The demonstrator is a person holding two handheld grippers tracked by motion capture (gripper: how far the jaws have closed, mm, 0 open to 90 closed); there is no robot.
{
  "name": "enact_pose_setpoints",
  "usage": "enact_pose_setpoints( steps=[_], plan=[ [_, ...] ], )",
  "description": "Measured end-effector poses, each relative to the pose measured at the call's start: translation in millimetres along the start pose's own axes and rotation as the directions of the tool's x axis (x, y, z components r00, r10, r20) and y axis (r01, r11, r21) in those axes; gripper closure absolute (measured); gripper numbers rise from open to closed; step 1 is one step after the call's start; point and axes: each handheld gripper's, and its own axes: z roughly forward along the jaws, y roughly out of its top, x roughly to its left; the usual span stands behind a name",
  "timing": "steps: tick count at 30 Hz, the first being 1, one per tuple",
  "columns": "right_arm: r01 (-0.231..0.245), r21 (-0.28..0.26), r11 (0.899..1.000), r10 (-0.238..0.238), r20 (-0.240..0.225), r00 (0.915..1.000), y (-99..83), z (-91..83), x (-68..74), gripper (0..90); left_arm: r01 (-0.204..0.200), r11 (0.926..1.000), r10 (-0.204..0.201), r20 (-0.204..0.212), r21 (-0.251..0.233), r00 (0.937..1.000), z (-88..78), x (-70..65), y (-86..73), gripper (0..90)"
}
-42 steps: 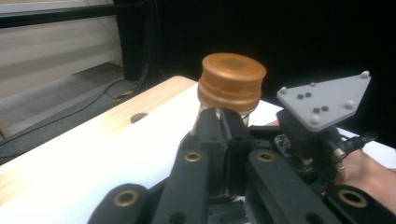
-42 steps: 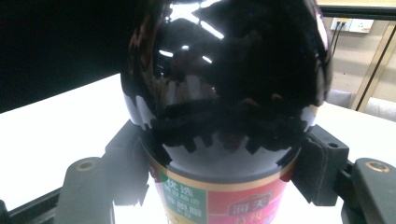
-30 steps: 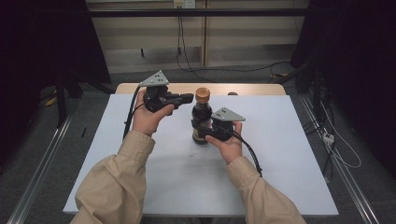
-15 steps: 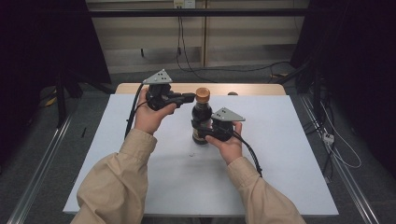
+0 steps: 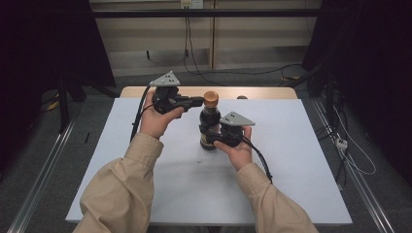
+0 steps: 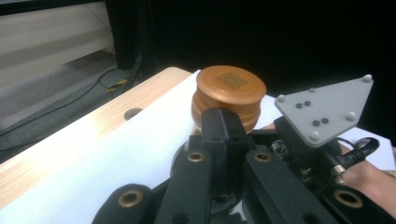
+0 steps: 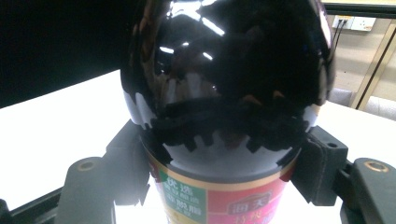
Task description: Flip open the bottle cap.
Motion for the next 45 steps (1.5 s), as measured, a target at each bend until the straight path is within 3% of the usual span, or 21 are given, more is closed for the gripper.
enact_pose_setpoints(
  steps=[13, 24, 27, 29, 32, 37, 38, 39, 40, 42, 43, 45],
  plan=[
    [0.02, -0.003, 1.0, -0.02, 0.022, 0.9996, -2.4, 1.0, 1.5, 31.5, -0.014, 0.9999, 0.014, -0.024, 0.002, 0.9996, 1.6, -2.2, 2.5, 90.0],
    [0.017, -0.009, 1.0, -0.016, 0.014, 0.9998, -4.5, 0.6, -1.0, 31.4, -0.019, 0.9998, 0.018, -0.032, -0.011, 0.9993, 6.1, -5.1, 3.3, 90.0],
    [0.042, 0.004, 0.999, -0.042, 0.025, 0.9988, -5.3, 0.6, -1.0, 30.8, -0.03, 0.9995, 0.03, -0.029, -0.003, 0.9991, 8.7, -6.9, 6.1, 90.0],
    [0.003, -0.006, 1.0, -0.003, 0.01, 0.9999, -7.2, 0.1, -3.7, 31.0, -0.024, 0.9997, 0.024, -0.024, 0.0, 0.9994, 9.9, -7.5, 7.2, 90.0],
    [-0.013, -0.003, 1.0, 0.013, 0.006, 0.9999, -8.8, 0.2, -4.9, 30.9, -0.023, 0.9997, 0.023, -0.019, -0.005, 0.9995, 11.3, -6.9, 7.1, 90.0],
    [-0.006, -0.002, 1.0, 0.006, 0.011, 0.9999, -10.6, 3.0, -3.6, 30.8, -0.025, 0.9997, 0.025, -0.029, -0.003, 0.9993, 8.6, -4.9, 6.4, 90.0],
    [-0.014, 0.001, 1.0, 0.014, 0.007, 0.9999, -11.3, 3.5, -4.0, 30.8, -0.019, 0.9991, 0.018, -0.027, -0.038, 0.9995, 7.7, -5.4, 5.9, 90.0],
    [-0.019, 0.005, 1.0, 0.019, 0.003, 0.9998, -12.0, 4.3, -4.2, 30.5, 0.033, 0.9879, -0.034, 0.001, -0.151, 0.9994, -0.2, -5.2, 10.6, 90.0],
    [-0.039, 0.026, 0.999, 0.04, -0.016, 0.9991, -14.5, 6.5, -3.0, 30.3, 0.038, 0.9798, -0.038, -0.001, -0.196, 0.9993, -6.8, -6.3, 18.7, 90.0],
    [-0.001, 0.015, 1.0, 0.001, -0.008, 1.0, -17.2, 9.2, 3.6, 30.2, -0.022, 0.9927, 0.017, -0.042, -0.119, 0.999, -9.7, -11.1, 35.1, 90.0],
    [0.04, 0.01, 0.999, -0.04, 0.006, 0.9992, -16.2, 11.7, 10.3, 30.0, -0.034, 0.9954, 0.03, -0.039, -0.089, 0.9988, -10.1, -12.6, 39.7, 90.0],
    [0.079, 0.023, 0.997, -0.079, 0.004, 0.9969, -13.7, 13.9, 15.6, 29.8, -0.056, 0.9969, 0.052, -0.064, -0.055, 0.9966, -13.3, -14.2, 41.3, 90.0]
  ],
)
